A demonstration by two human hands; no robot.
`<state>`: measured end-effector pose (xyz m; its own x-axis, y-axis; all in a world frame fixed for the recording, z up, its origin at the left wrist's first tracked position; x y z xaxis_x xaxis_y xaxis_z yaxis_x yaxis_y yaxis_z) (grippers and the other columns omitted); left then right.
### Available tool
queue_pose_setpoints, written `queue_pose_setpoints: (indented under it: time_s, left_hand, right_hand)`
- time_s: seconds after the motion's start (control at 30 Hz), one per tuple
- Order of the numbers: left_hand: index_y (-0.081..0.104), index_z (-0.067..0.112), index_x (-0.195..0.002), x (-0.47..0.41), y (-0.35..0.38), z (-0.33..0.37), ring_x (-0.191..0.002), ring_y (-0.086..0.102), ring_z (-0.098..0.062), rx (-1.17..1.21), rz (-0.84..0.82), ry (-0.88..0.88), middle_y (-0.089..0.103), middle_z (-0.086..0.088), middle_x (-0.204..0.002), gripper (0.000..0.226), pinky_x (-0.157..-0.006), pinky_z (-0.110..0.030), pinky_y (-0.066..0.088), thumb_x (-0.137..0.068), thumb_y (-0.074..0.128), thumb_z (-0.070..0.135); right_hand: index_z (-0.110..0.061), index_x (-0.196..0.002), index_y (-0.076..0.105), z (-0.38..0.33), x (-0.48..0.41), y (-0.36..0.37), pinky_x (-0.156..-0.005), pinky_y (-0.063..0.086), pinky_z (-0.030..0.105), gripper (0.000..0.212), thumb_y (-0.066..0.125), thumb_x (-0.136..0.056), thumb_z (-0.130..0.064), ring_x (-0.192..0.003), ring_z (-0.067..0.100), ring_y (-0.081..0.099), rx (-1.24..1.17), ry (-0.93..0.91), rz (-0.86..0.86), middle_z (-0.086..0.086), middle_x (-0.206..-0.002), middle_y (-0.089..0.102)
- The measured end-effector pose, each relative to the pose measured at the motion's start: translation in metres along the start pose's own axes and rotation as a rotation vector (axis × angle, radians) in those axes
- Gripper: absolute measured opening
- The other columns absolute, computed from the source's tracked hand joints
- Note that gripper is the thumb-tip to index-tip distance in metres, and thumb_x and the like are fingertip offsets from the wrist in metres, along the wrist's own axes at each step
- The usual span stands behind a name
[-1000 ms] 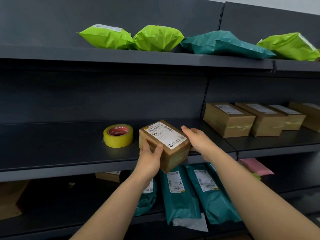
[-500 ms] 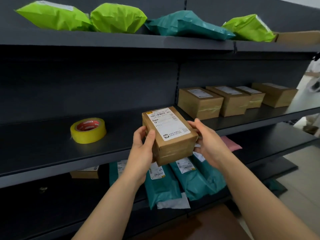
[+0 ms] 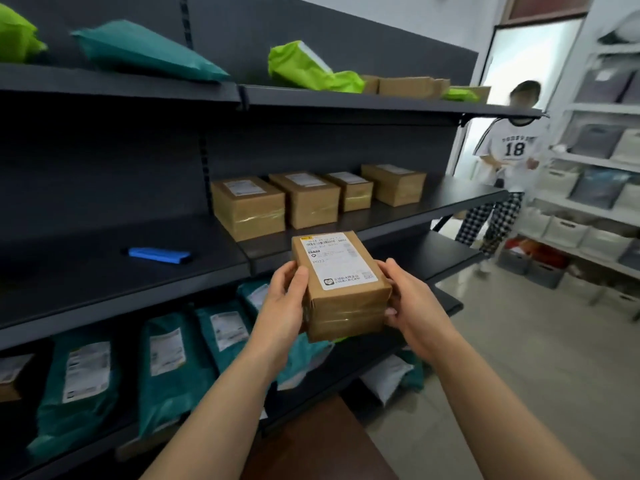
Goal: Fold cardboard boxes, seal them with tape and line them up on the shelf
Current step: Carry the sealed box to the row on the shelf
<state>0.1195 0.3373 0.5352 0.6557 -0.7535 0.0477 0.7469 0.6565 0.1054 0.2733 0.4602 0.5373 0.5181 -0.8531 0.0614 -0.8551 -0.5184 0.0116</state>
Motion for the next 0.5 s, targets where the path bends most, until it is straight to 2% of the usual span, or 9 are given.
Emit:
queue_pose_setpoints:
  time_s: [0.03, 0.13, 0.27, 0.3, 0.37, 0.4, 0.5]
  left_hand:
    - [0.043, 0.038, -0.136, 0.001, 0.023, -0.004, -0.098, 0.058, -0.002, -0.001, -0.011, -0.008, 0.059, 0.011, -0.123, 0.036, -0.072, -0.028, 0.053, -0.101, 0.042, 0.045]
    - [0.042, 0.041, -0.139, 0.0, 0.085, -0.015, -0.113, 0.055, -0.013, -0.01, -0.038, -0.031, 0.053, 0.009, -0.136, 0.041, -0.094, -0.042, 0.052, -0.099, 0.042, 0.05]
    - [0.043, 0.04, -0.14, -0.01, 0.147, -0.023, -0.124, 0.049, -0.018, 0.008, -0.053, -0.059, 0.051, 0.006, -0.14, 0.046, -0.103, -0.046, 0.045, -0.096, 0.046, 0.054]
    - [0.044, 0.038, -0.14, -0.013, 0.16, -0.023, -0.123, 0.05, -0.016, 0.018, -0.059, -0.063, 0.053, 0.007, -0.138, 0.046, -0.1, -0.041, 0.047, -0.096, 0.046, 0.053]
    - [0.046, 0.033, -0.137, -0.022, 0.185, -0.021, -0.115, 0.051, -0.011, 0.025, -0.069, -0.072, 0.055, 0.016, -0.127, 0.043, -0.08, -0.029, 0.048, -0.098, 0.046, 0.05]
    - [0.047, 0.033, -0.136, -0.026, 0.196, -0.018, -0.11, 0.052, -0.008, 0.023, -0.073, -0.075, 0.054, 0.018, -0.121, 0.041, -0.072, -0.028, 0.045, -0.098, 0.045, 0.05]
    - [0.048, 0.035, -0.134, -0.051, 0.225, -0.015, -0.102, 0.054, -0.007, 0.007, -0.069, -0.064, 0.059, 0.011, -0.12, 0.039, -0.074, -0.03, 0.047, -0.098, 0.046, 0.05]
  right_hand:
    - [-0.032, -0.108, 0.071, -0.001, 0.001, -0.023, -0.071, 0.053, 0.032, 0.039, 0.036, -0.101, -0.048, -0.076, 0.008, 0.066, 0.011, 0.0, 0.007, -0.005, -0.097, 0.073]
    - [-0.029, -0.107, 0.07, -0.004, 0.0, -0.085, -0.076, 0.054, 0.035, 0.039, 0.037, -0.101, -0.047, -0.09, 0.015, 0.069, 0.016, 0.019, 0.03, -0.003, -0.101, 0.074]
    - [-0.03, -0.109, 0.071, -0.008, -0.009, -0.15, -0.089, 0.055, 0.038, 0.037, 0.04, -0.099, -0.049, -0.1, 0.018, 0.067, -0.01, 0.048, 0.079, -0.004, -0.1, 0.075]
    - [-0.031, -0.106, 0.071, -0.01, -0.013, -0.162, -0.09, 0.054, 0.039, 0.036, 0.041, -0.099, -0.048, -0.1, 0.019, 0.067, -0.018, 0.053, 0.092, -0.004, -0.097, 0.075]
    - [-0.03, -0.102, 0.072, -0.014, -0.023, -0.184, -0.089, 0.054, 0.04, 0.035, 0.042, -0.099, -0.047, -0.097, 0.019, 0.066, -0.033, 0.049, 0.11, -0.007, -0.089, 0.075]
    - [-0.03, -0.102, 0.072, -0.018, -0.03, -0.193, -0.089, 0.054, 0.042, 0.034, 0.042, -0.099, -0.046, -0.096, 0.019, 0.066, -0.038, 0.045, 0.115, -0.008, -0.084, 0.075]
    - [-0.03, -0.097, 0.071, -0.025, -0.055, -0.217, -0.091, 0.053, 0.044, 0.033, 0.042, -0.1, -0.045, -0.097, 0.02, 0.064, -0.061, 0.038, 0.117, -0.011, -0.077, 0.074]
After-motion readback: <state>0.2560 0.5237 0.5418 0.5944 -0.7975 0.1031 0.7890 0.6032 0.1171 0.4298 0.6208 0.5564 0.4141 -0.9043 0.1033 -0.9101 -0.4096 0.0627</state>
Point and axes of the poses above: each hand's wrist, its own x-axis away from the middle knuckle, its own y-axis out of the palm, z = x × y, the point moved 10 cm from there along -x, towards the middle knuckle
